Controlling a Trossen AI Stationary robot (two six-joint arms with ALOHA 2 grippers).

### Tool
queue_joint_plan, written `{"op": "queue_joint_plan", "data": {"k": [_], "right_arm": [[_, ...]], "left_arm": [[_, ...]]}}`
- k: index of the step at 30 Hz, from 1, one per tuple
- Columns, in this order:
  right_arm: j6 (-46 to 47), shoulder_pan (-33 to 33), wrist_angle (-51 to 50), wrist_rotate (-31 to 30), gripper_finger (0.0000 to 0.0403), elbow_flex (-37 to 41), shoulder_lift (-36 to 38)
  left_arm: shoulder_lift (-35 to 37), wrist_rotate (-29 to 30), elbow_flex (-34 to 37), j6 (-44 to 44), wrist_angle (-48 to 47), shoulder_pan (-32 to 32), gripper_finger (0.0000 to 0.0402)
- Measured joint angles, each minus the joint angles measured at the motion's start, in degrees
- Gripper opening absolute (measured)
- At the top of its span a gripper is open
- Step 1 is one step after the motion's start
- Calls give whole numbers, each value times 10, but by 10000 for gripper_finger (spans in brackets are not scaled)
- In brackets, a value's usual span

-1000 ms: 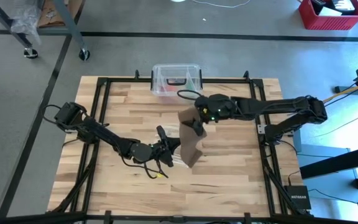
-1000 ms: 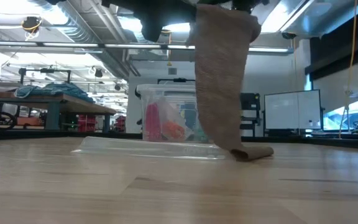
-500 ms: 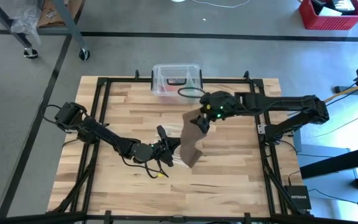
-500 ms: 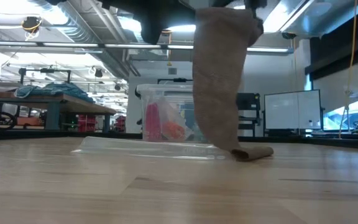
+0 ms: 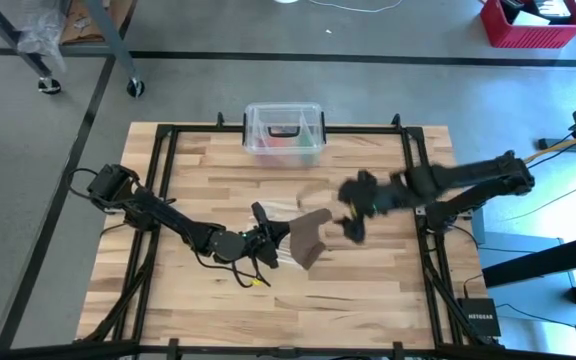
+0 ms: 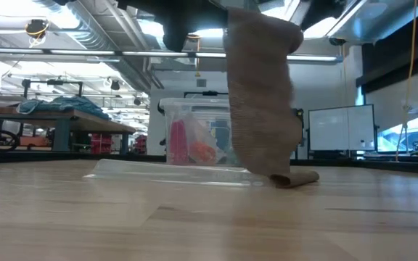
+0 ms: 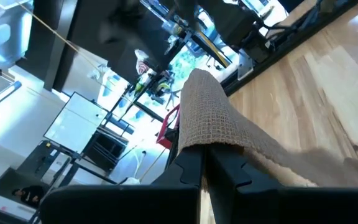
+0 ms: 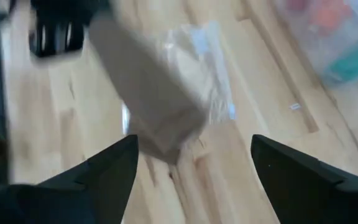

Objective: Roll bandage
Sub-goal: Roll the brown bandage

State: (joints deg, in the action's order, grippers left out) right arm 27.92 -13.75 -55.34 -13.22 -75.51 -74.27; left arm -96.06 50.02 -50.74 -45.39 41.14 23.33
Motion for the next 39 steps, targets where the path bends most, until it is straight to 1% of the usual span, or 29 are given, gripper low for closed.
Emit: {"op": "queue_joint_plan", "data": {"k": [3,5,6,9,13,15,17,19,20,22,24,26,29,32,34,37,39], "right_arm": [[57,-68,25,-95,314,63,27],[87,-104,85,-144,314,125,48],[94,-118,125,-155,314,159,55],[92,-140,294,-158,314,265,70],[20,-143,538,-178,314,395,58],[-7,-137,644,-178,314,442,43],[-27,-124,720,-174,314,472,21],[-26,-111,763,-169,314,486,-1],[-27,-104,774,-156,314,486,-10],[-31,-91,786,-143,314,483,-26],[-57,-82,794,-148,312,480,-42],[-79,-70,809,-145,305,481,-57],[-91,-60,857,-102,283,481,-76],[-117,-61,905,-94,245,480,-92],[-131,-61,917,-89,212,480,-99],[-132,-62,922,-67,149,480,-100],[-129,-64,924,-37,98,480,-97]], "left_arm": [[1,1,0,1,5,0,0],[1,1,0,4,4,0,0],[1,1,0,7,4,0,0],[1,1,0,11,20,0,0],[1,1,0,12,19,0,0],[1,1,0,14,19,0,0],[1,1,0,18,21,0,0],[1,1,0,16,20,0,0],[1,1,0,16,19,0,0],[1,1,0,17,20,-1,0],[1,1,0,17,20,-1,0],[1,1,0,18,20,-1,0],[1,0,0,17,20,-1,0],[1,0,0,16,20,-1,0],[1,0,0,16,20,-1,0],[1,-1,0,15,19,-1,0],[1,-1,0,15,18,-1,0]]}}
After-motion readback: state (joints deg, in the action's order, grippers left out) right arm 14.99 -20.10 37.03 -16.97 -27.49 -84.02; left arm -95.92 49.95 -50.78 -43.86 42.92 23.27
